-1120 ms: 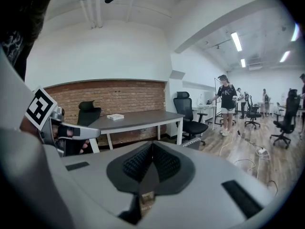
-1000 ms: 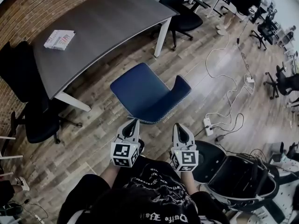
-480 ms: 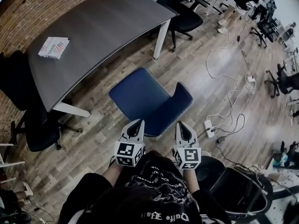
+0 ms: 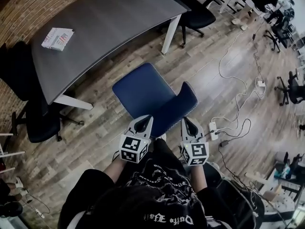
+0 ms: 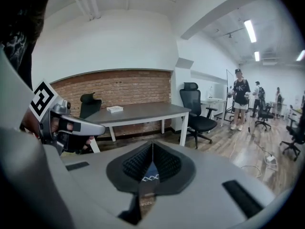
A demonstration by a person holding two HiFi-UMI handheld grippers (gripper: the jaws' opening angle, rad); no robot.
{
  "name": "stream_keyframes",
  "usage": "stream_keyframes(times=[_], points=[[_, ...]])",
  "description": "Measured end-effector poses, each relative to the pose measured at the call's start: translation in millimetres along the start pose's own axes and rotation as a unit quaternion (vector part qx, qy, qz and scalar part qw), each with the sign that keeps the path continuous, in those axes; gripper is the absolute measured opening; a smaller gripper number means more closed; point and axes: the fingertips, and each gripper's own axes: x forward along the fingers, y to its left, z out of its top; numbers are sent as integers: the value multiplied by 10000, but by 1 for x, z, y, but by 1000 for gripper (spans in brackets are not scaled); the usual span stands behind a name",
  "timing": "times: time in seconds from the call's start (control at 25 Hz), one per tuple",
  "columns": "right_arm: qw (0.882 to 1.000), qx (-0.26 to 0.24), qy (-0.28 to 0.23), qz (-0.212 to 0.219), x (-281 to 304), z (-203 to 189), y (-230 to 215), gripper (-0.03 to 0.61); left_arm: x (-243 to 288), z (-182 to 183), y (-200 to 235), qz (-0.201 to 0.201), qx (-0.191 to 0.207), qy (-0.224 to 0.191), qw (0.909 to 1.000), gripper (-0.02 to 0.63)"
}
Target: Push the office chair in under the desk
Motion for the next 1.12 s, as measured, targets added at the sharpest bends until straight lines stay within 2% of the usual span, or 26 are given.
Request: stream_keyframes(times=[0.2, 0.24, 0.28, 0.32, 0.4, 0.56, 0.68, 0.84, 0.96, 1.12], points=[[9963, -381, 298, 704, 12, -1, -9, 11, 13, -5, -13, 58, -79, 247, 9996, 8], [9943, -483, 368, 874, 15, -1, -10, 27, 17, -6, -15, 50, -126, 304, 9994, 8], [9915, -607, 448, 1059, 17, -2, -10, 73, 20, -7, -17, 13, -177, 376, 9991, 14], [9878, -753, 538, 1255, 19, -3, -10, 101, 22, -9, -20, -59, -218, 468, 9986, 43], [9783, -1055, 721, 1634, 21, -7, -8, 118, 28, -15, -28, -252, -221, 687, 9971, 127], [9530, -1659, 994, 2334, 24, -10, -4, 155, 34, -31, -48, -582, 72, 1224, 9907, 186], [9184, -2368, 1331, 2877, 25, -18, -1, 175, 39, -44, -61, -731, 320, 1653, 9830, 215], [8547, -3408, 1854, 3448, 27, -35, 0, 195, 45, -56, -69, -702, 775, 2095, 9722, 225], [8080, -4031, 2133, 3731, 29, -50, -1, 198, 52, -63, -76, -762, 1013, 2338, 9640, 225], [7544, -4664, 2359, 3972, 31, -70, -3, 202, 59, -76, -81, -739, 1086, 2648, 9553, 225]])
